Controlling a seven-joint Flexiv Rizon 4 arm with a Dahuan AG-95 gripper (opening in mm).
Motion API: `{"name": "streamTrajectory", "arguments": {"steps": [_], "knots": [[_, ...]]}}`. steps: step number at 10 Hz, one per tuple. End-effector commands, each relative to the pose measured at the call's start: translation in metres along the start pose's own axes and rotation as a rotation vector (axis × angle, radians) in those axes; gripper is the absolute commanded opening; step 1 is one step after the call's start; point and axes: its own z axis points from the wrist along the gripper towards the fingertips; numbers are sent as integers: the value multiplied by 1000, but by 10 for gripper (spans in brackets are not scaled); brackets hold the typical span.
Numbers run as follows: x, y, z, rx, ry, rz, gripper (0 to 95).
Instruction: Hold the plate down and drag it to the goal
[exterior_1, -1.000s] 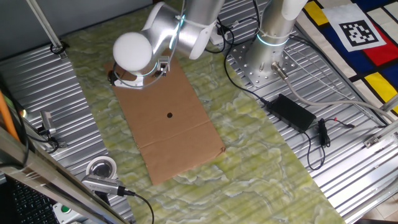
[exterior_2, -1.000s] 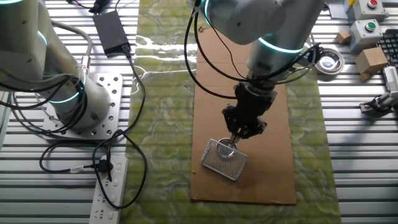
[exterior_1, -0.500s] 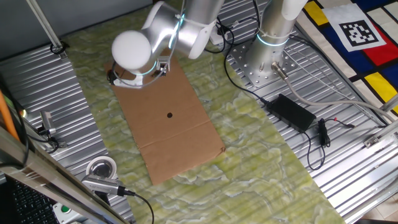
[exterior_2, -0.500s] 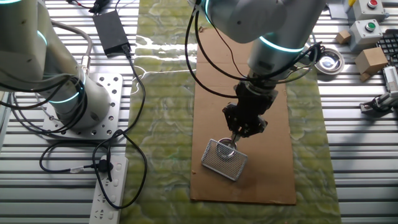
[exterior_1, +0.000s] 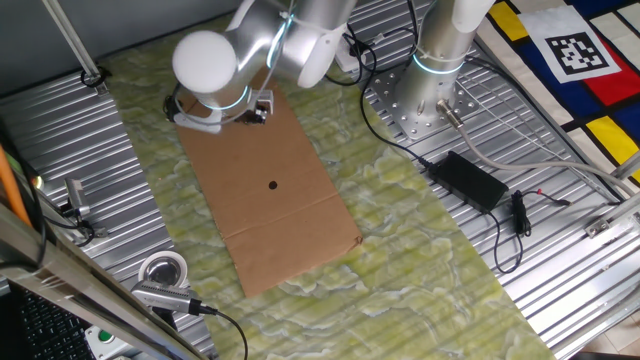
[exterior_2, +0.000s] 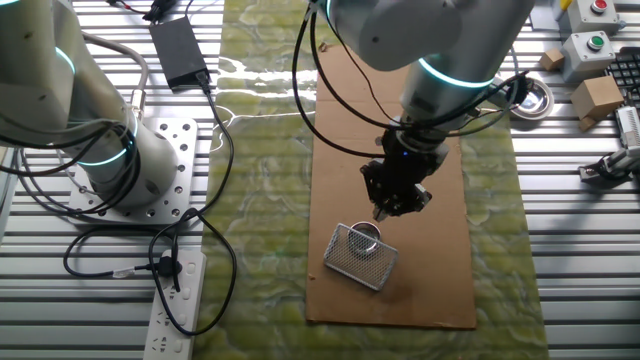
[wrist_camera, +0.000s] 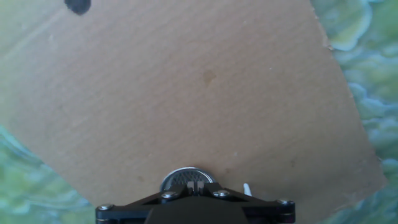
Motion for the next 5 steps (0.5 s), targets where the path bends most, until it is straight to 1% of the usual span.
{"name": "streamTrajectory", "arguments": {"steps": [1, 3, 4, 5], "knots": [[1, 1, 2, 12, 14, -18, 0], [2, 3, 3, 21, 24, -7, 0], [2, 4, 6, 25, 23, 3, 0], [3, 5, 8, 28, 26, 27, 0]]}}
